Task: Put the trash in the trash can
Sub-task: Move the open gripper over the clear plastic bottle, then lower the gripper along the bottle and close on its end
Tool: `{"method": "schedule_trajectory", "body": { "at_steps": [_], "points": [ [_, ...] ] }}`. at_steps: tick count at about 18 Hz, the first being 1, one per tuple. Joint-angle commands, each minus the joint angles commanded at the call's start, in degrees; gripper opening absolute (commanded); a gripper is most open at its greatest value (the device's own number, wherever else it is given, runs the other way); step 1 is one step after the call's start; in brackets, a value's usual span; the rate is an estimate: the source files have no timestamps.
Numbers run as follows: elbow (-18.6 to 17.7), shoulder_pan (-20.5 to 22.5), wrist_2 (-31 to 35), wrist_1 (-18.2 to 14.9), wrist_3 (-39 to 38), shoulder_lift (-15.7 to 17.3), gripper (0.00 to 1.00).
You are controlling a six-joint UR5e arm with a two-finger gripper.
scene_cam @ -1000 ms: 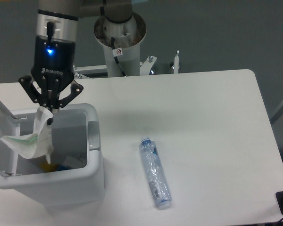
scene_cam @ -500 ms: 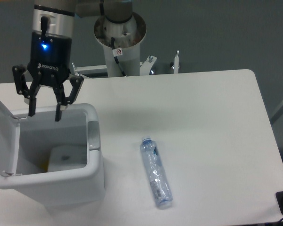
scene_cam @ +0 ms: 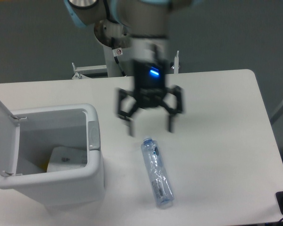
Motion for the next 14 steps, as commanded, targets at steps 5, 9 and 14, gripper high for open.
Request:
{"method": "schedule_trajectory", "body": {
  "at_steps": [5,9,14],
  "points": [
    [2.1,-2.7,5.2,-2.8,13.6,-10.1,1.00],
    [1.6,-5.4,9.7,-3.3,15.9,-13.5,1.00],
    [0.5,-8.3,11.2,-2.5,15.7,-15.0,1.00]
  ]
}}
